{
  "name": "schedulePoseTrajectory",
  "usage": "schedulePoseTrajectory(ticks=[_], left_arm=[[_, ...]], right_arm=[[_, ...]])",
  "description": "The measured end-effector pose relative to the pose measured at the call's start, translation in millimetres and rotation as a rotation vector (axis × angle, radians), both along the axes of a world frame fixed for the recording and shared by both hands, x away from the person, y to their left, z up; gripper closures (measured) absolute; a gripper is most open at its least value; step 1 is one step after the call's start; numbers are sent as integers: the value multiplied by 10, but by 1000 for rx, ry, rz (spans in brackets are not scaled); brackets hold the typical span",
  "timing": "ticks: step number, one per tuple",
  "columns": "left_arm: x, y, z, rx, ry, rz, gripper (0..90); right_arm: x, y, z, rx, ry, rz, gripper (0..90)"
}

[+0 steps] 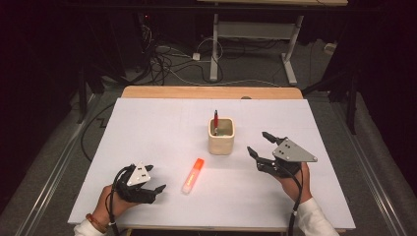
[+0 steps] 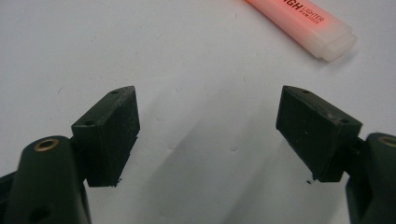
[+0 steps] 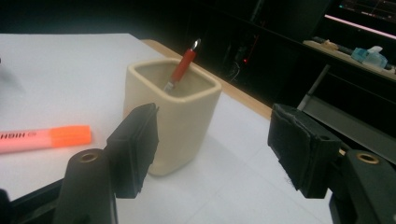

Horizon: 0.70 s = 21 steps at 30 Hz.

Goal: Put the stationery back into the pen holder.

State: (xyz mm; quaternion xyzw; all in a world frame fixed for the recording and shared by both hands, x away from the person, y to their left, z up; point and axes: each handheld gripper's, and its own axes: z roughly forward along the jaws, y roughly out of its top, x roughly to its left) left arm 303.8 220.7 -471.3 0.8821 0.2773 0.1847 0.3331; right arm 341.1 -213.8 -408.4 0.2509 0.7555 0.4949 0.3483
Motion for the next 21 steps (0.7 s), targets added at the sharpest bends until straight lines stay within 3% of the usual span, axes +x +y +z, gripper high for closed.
schedulePoseTrajectory(ticks=[12, 21], left_arm=[[13, -97, 56, -11, 56, 5, 207], [33, -308, 145, -21, 135, 59, 207]], right_arm=[[-312, -180, -178, -20, -1, -46, 277], [-531, -229, -347, -98, -13, -94, 276]])
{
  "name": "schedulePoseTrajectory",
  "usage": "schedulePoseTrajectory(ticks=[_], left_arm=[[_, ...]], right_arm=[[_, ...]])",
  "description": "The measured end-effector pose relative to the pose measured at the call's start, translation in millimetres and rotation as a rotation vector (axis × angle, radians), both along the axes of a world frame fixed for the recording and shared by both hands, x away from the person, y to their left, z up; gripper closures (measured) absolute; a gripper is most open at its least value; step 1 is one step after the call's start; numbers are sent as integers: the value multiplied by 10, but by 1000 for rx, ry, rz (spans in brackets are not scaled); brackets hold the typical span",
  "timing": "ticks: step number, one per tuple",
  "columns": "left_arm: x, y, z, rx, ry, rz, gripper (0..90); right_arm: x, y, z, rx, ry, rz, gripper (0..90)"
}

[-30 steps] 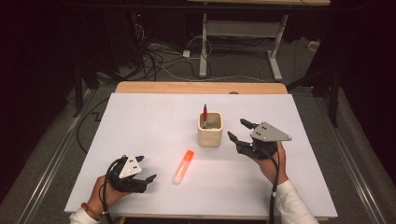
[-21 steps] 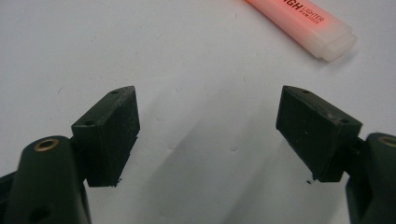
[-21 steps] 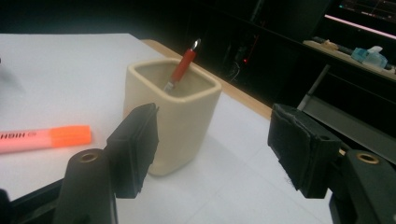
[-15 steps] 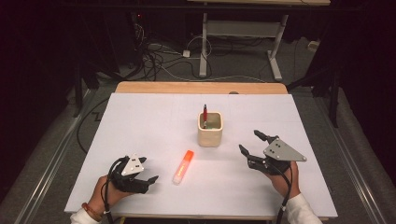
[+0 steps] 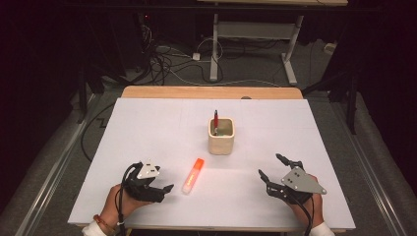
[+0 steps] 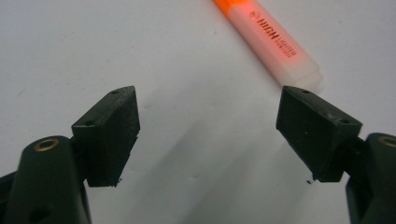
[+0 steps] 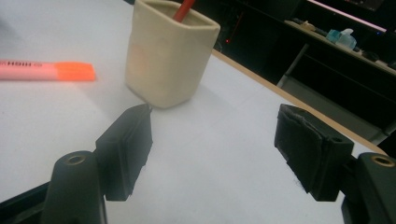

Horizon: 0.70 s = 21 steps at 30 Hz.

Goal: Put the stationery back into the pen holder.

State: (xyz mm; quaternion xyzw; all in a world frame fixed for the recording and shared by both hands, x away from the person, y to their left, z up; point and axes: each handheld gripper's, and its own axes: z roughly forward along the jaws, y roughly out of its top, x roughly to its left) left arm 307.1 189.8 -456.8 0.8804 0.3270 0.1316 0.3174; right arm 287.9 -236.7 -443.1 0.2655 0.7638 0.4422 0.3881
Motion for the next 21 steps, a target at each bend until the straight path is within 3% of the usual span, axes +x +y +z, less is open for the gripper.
schedulePoseTrajectory(ticks=[5, 10, 13, 16, 21], left_arm=[[59, -261, 46, 20, 58, 11, 207], [198, -537, 136, 5, 123, 31, 216], [304, -754, 142, 45, 148, 42, 232], [421, -905, 103, 96, 172, 66, 251], [609, -1007, 17, 122, 224, 110, 299]], right_arm=[[-2, 12, -41, -37, 0, -20, 276], [-6, 20, -57, -44, -5, -42, 278], [-8, 20, -64, -54, -10, -39, 283], [4, -7, -68, -24, 4, -23, 287], [17, -16, -73, -27, 9, -26, 288]])
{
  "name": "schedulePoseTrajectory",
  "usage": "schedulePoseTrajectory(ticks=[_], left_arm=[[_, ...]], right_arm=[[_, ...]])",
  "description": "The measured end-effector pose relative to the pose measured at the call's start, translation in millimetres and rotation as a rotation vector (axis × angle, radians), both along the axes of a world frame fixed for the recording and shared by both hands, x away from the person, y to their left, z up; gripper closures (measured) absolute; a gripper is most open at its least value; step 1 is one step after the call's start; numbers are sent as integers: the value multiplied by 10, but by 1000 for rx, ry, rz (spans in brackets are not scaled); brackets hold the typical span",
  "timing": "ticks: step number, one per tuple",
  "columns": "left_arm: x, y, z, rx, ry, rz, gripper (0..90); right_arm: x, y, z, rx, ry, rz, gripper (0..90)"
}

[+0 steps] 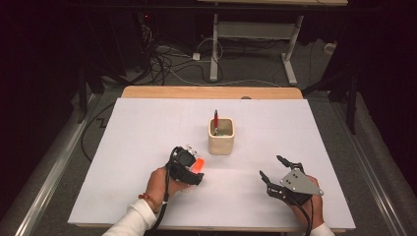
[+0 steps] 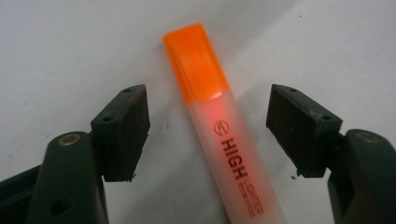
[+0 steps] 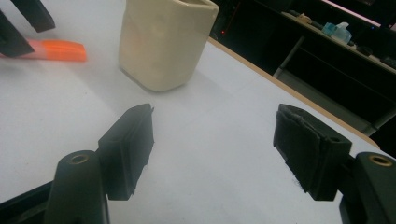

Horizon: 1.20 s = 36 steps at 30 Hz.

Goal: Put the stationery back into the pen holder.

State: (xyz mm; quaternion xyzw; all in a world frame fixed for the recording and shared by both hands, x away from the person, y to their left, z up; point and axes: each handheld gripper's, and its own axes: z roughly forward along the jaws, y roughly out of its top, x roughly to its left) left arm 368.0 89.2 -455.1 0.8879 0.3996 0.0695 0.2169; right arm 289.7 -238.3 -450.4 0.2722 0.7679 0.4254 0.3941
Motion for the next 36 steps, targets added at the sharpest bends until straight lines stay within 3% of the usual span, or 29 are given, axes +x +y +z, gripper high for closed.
schedulePoseTrajectory(ticks=[9, 15, 20, 25, 36], left_arm=[[122, -59, -6, 13, 8, 8, 371], [130, -33, -19, -28, -15, 15, 546], [138, 21, -30, -46, -27, 7, 638], [129, 15, -29, -27, -44, -23, 642], [81, 36, -28, -21, -106, -73, 642]], right_arm=[[30, 18, -31, -17, 23, 4, 293], [38, 43, -40, -24, 32, 16, 297], [49, 51, -53, -34, 48, 36, 301], [52, 60, -59, -42, 49, 45, 306], [40, 5, -34, 2, -4, -7, 332]])
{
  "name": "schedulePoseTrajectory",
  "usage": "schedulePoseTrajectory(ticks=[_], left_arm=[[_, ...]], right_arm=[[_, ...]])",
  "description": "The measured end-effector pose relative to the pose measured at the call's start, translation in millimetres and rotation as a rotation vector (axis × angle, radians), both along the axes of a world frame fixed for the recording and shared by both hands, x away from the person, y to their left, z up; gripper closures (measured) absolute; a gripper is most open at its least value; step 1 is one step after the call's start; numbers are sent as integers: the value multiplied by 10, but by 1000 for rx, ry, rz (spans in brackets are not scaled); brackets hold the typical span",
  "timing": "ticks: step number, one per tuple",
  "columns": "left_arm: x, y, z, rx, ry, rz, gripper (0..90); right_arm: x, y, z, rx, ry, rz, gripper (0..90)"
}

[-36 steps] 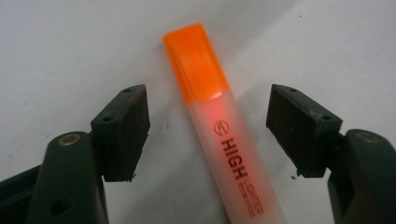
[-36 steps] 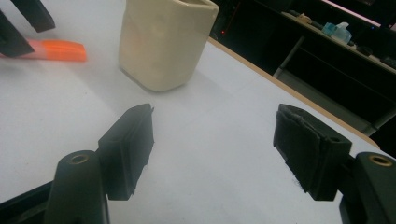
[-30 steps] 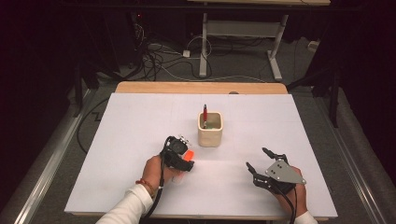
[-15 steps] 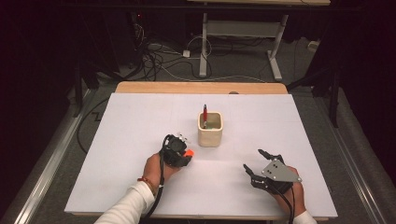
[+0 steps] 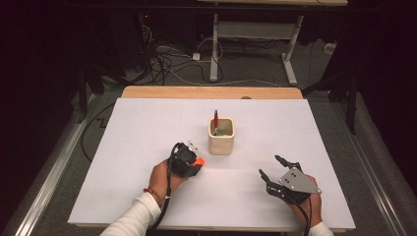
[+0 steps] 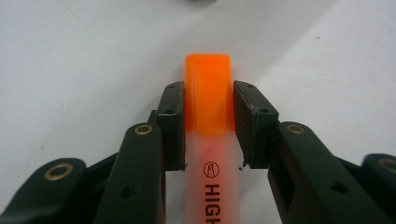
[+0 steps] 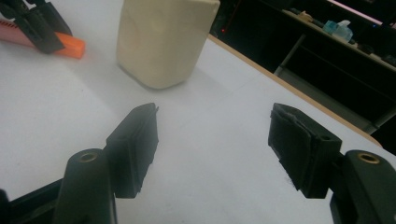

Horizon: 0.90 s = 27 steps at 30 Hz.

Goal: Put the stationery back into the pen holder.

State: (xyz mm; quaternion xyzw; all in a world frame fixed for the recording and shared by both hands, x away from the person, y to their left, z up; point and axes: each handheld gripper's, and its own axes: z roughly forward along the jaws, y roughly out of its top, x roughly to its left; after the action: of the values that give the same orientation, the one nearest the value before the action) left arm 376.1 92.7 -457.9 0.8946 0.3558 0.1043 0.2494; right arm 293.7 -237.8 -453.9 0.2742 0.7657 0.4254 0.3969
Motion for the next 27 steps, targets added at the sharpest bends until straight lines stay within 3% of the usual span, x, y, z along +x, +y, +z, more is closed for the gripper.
schedulePoseTrajectory(ticks=[4, 12, 17, 20, 22, 27], left_arm=[[-33, 59, 66, -16, -35, 2, 642], [-175, 283, 303, -82, -161, 11, 642], [-246, 423, 397, -159, -228, 19, 642], [-260, 488, 413, -214, -253, 19, 642], [-254, 530, 402, -273, -259, 18, 642], [-234, 573, 396, -347, -295, 8, 642]], right_arm=[[6, -30, 6, 13, -2, -10, 332], [1, -29, 1, 15, -8, -13, 333], [3, -28, -4, 16, -6, -14, 332], [8, -28, -10, 17, -4, -15, 333], [15, -26, -18, 14, -4, -19, 332], [21, -25, -27, 15, -1, -21, 330]])
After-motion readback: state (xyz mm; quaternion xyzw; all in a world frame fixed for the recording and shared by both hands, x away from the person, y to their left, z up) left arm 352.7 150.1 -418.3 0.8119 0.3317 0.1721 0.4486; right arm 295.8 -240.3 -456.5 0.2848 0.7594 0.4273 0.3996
